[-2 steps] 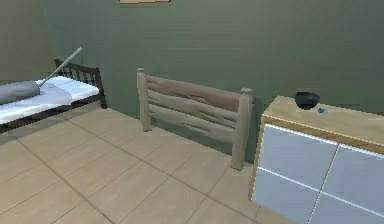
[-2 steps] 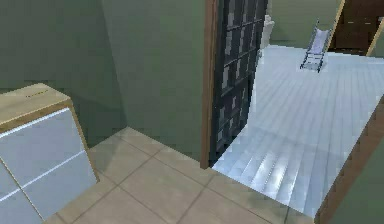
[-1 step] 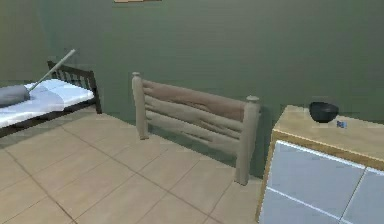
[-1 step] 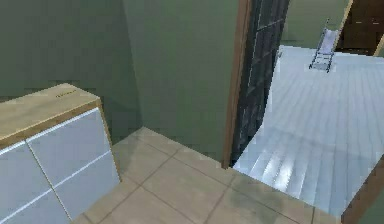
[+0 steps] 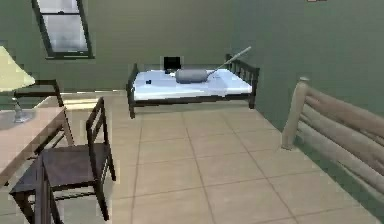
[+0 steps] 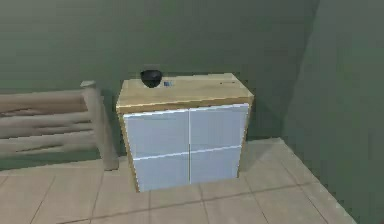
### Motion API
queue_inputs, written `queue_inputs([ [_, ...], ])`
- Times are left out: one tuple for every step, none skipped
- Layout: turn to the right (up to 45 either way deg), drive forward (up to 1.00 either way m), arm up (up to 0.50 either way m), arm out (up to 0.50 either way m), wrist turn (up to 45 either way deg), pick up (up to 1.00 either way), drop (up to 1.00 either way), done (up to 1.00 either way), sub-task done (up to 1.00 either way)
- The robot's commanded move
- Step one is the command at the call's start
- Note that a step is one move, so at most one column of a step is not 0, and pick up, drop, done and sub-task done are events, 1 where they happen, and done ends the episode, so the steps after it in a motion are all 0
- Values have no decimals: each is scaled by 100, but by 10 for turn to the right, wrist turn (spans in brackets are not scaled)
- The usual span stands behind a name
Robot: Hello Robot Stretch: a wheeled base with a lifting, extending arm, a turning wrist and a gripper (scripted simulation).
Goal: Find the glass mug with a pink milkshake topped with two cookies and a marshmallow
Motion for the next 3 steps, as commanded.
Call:
queue_inputs([
  [-450,0,0,0,0,0,0,0,0],
  [-180,0,0,0,0,0,0,0,0],
  [0,0,0,0,0,0,0,100,0],
])
